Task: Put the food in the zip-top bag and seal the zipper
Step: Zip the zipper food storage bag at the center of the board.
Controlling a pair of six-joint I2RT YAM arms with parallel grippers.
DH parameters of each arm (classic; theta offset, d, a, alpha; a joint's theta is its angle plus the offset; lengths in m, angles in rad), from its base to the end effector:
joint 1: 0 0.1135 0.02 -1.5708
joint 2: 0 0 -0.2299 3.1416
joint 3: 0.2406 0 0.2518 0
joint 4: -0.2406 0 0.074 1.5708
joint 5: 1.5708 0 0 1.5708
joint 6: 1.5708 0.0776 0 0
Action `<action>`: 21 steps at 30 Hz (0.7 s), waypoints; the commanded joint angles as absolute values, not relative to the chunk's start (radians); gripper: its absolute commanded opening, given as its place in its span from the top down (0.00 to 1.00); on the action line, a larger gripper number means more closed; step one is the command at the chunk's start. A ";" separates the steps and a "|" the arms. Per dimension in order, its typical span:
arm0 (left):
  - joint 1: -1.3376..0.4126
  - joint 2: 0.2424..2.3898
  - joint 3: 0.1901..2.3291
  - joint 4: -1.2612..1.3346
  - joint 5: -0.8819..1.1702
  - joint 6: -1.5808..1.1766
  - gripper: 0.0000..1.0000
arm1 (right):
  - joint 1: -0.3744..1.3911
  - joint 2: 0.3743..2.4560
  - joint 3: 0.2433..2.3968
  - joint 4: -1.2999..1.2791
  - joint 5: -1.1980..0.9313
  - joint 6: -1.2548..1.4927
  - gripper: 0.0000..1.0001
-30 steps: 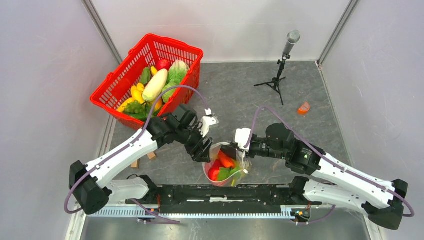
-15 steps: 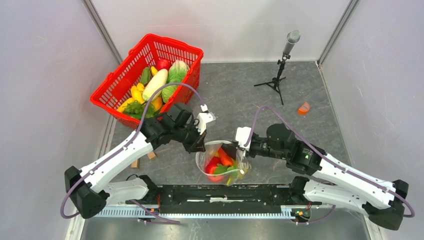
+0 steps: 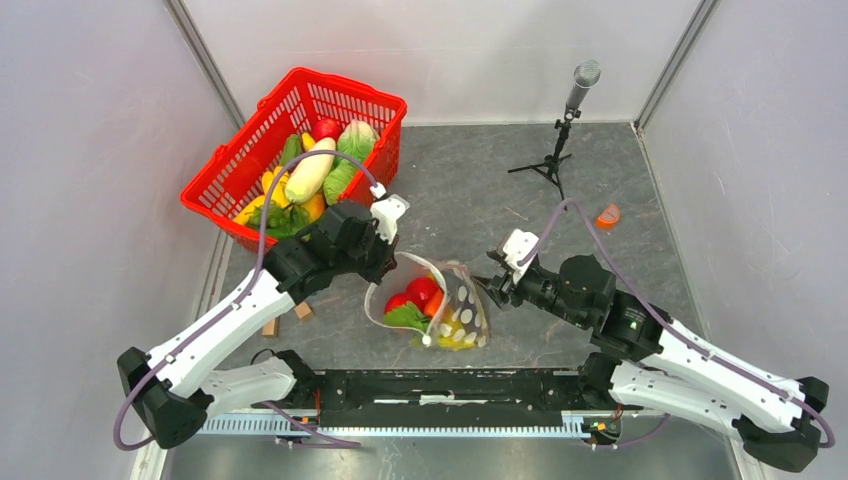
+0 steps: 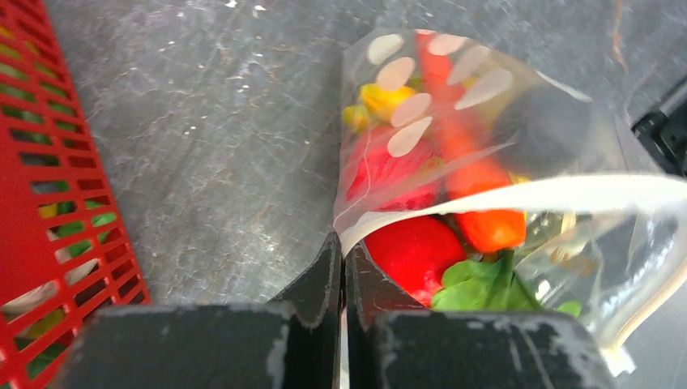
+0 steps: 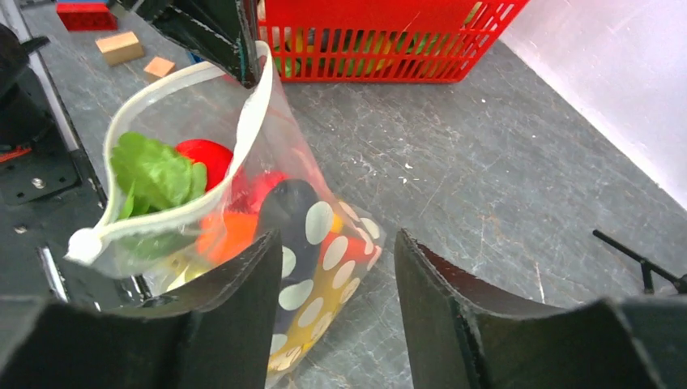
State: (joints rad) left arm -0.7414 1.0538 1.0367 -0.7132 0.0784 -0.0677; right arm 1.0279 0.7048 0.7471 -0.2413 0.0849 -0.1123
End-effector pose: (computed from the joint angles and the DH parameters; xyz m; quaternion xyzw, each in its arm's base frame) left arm 0.1911 -0.1832 0.2682 0.3166 0.8557 -0.1934 0.3607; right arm 0.1270 0.1978 0.3028 -0.3946 0.6654 0.2502 0.5822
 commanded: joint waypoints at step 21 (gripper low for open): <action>-0.619 1.147 1.126 -0.681 -0.005 -0.406 0.98 | 1.652 0.839 0.385 0.450 0.493 -0.321 0.38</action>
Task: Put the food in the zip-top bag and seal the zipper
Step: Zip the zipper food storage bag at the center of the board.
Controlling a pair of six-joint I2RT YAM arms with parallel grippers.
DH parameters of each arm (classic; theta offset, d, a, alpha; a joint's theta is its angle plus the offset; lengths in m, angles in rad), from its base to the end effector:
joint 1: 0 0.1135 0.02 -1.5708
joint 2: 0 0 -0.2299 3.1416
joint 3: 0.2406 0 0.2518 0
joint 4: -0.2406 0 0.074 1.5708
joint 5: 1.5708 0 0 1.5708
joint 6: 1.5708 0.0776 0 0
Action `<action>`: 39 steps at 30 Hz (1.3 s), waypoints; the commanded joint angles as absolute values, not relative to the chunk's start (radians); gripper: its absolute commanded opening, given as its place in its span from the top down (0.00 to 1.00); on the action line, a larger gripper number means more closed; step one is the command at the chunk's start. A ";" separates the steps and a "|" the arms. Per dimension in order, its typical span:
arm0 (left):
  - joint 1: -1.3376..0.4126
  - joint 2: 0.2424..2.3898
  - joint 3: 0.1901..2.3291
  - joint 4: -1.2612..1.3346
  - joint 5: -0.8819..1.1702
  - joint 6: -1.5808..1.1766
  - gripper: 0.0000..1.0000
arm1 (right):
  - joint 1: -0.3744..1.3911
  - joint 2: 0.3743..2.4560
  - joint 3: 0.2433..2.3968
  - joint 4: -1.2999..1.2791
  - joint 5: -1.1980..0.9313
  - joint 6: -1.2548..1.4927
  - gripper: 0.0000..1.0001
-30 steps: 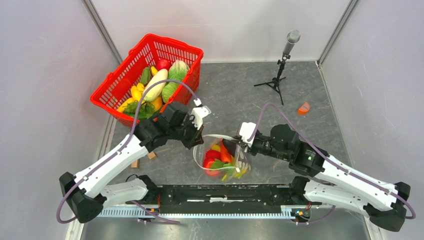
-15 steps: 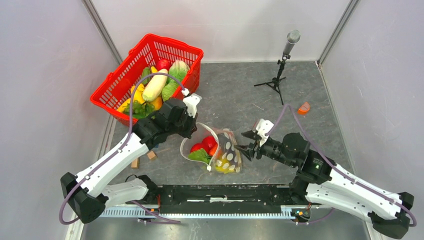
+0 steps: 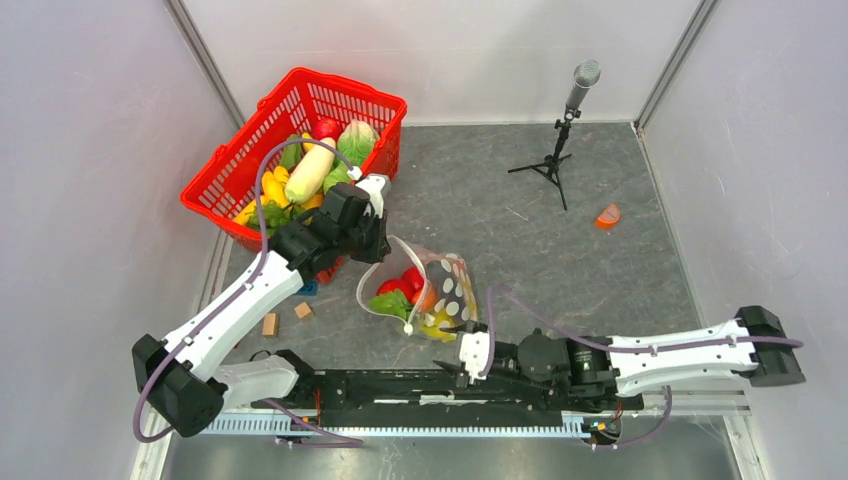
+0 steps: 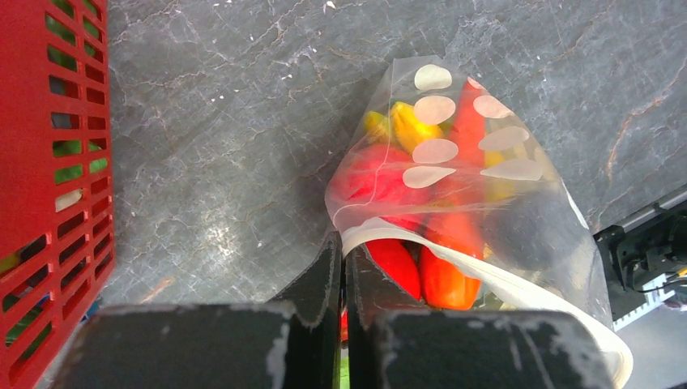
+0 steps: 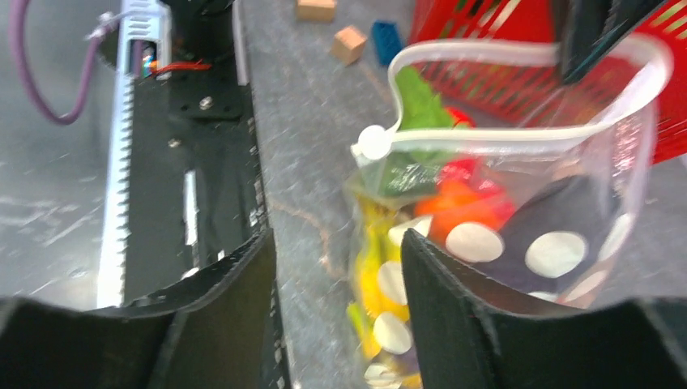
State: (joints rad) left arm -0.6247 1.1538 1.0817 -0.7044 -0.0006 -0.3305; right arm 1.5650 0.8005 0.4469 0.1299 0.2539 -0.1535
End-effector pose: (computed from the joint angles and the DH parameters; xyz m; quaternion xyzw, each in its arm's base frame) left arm 0.2298 -0.1656 0.2597 0.1351 0.9122 -0.1775 0.3436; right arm 0.0210 0.2554 0.2170 -0.5356 0.5661 0.3260 0.5351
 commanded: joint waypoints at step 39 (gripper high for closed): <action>-0.619 1.096 1.121 -0.703 0.066 -0.477 0.98 | 1.737 1.433 0.305 1.353 0.775 -0.524 0.46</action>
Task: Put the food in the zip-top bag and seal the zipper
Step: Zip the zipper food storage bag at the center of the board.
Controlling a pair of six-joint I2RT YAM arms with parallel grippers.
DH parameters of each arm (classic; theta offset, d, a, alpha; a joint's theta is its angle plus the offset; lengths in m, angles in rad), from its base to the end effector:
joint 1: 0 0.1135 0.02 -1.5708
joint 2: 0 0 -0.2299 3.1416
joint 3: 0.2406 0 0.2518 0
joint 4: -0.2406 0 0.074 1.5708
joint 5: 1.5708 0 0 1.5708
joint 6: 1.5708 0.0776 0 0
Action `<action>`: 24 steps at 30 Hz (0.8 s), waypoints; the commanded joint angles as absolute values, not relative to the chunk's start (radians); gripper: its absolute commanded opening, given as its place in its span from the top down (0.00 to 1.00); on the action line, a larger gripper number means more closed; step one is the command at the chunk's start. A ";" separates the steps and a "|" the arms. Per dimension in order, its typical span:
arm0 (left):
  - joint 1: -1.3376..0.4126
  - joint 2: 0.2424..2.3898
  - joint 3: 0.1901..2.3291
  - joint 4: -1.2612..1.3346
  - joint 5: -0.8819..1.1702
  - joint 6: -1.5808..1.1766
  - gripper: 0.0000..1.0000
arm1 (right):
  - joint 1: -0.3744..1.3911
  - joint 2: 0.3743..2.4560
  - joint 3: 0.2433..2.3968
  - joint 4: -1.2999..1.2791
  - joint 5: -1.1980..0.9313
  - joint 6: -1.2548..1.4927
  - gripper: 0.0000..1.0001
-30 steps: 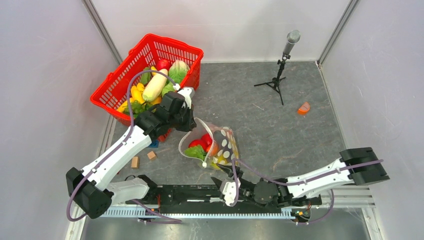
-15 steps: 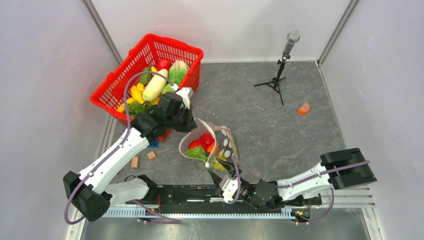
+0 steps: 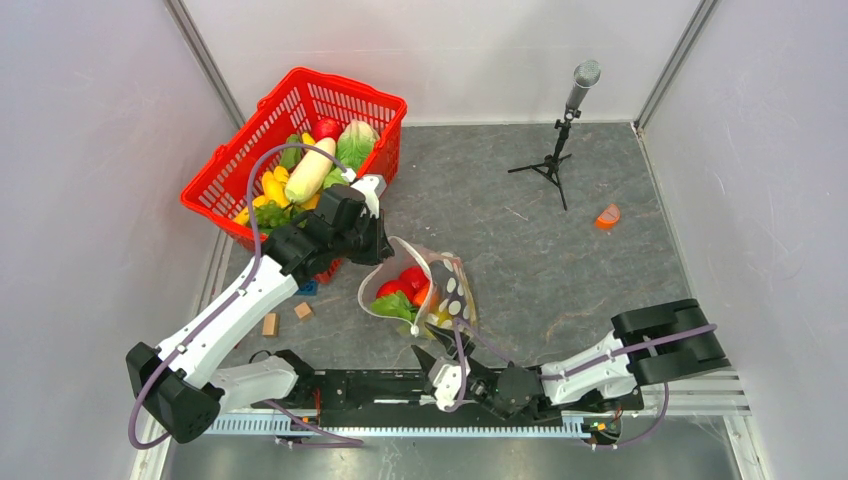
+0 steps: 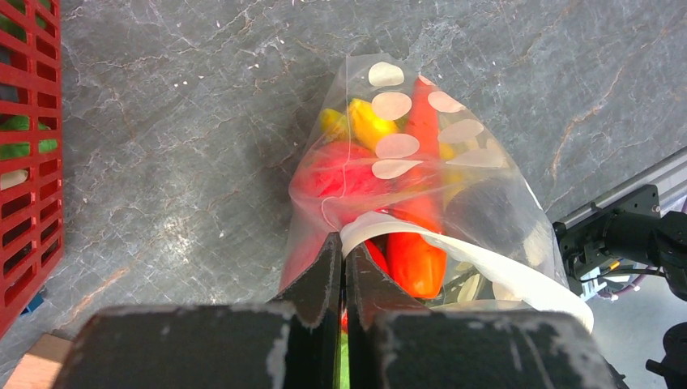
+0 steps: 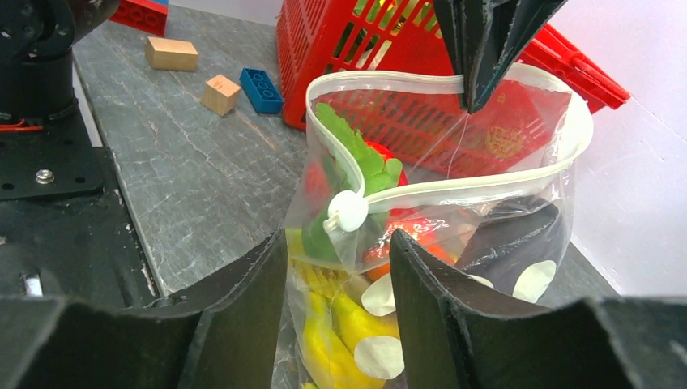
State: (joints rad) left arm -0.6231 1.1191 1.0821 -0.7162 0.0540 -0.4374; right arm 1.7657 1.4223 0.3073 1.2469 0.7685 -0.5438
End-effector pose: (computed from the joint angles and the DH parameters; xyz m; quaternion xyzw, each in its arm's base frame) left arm 0.2223 -0.1649 0.2676 0.0957 0.9123 -0.2223 0.3303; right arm -0.0006 0.2814 0.1648 -0.4448 0.5048 0.1977 0.7129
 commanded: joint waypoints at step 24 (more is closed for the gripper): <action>-0.619 1.071 1.105 -0.701 0.075 -0.504 0.98 | 1.691 1.699 0.316 1.884 0.887 -0.757 0.62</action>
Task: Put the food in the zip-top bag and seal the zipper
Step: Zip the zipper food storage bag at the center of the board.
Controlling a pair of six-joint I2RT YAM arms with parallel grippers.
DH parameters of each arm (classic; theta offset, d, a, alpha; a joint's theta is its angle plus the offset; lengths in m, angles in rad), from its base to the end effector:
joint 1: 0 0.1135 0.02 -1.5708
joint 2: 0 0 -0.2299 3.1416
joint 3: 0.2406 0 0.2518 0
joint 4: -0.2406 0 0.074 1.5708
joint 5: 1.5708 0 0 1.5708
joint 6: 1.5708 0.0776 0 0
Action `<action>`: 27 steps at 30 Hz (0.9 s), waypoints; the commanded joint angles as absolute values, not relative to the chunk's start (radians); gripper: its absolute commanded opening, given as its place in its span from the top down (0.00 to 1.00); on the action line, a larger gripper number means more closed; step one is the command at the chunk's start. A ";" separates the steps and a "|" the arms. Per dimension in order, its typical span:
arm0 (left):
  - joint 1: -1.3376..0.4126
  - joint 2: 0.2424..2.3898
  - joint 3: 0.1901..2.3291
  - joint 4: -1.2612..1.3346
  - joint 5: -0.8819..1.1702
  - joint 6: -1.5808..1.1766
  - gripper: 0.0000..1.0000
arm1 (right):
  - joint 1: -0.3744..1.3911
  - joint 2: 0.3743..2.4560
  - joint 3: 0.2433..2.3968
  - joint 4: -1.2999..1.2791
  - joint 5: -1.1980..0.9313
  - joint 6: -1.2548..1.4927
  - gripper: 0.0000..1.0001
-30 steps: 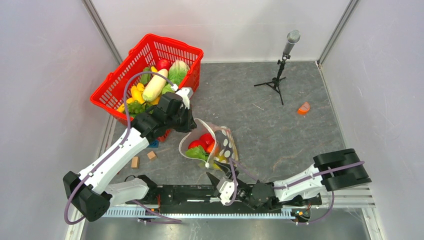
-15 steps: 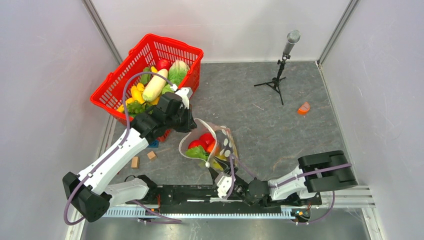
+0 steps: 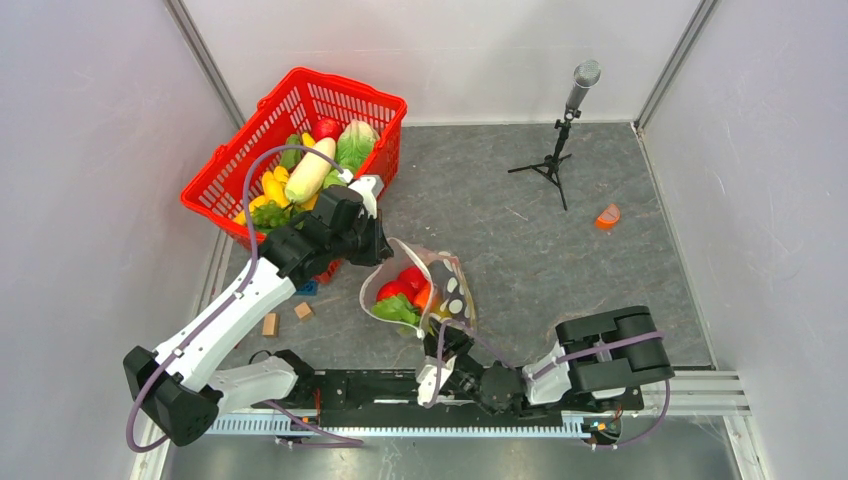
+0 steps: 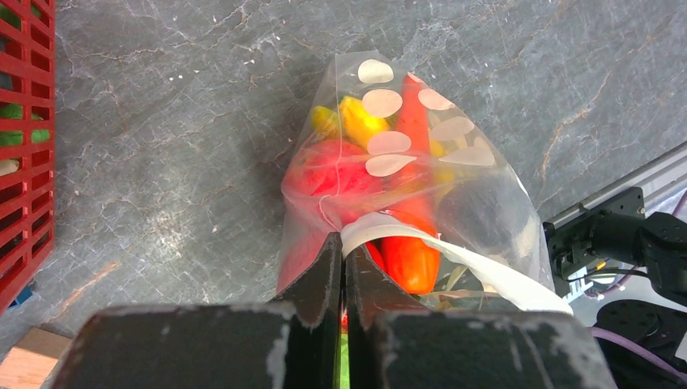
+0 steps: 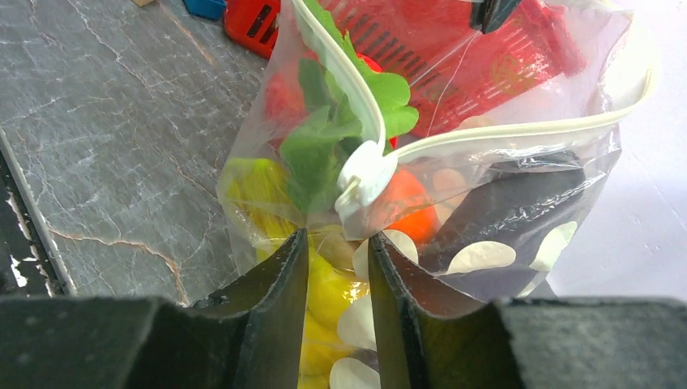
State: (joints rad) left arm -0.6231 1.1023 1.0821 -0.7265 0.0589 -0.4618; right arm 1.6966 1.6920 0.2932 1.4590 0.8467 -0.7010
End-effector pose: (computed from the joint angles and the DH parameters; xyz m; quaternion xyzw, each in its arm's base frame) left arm 0.2191 -0.1631 0.2708 0.0855 0.9120 -0.2298 0.3289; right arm 0.0233 0.2791 0.1186 -0.4735 0.5058 0.0695 0.7177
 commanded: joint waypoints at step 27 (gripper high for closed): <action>-0.619 1.058 1.089 -0.683 0.096 -0.518 0.98 | 1.668 1.613 0.328 1.793 0.850 -0.606 0.71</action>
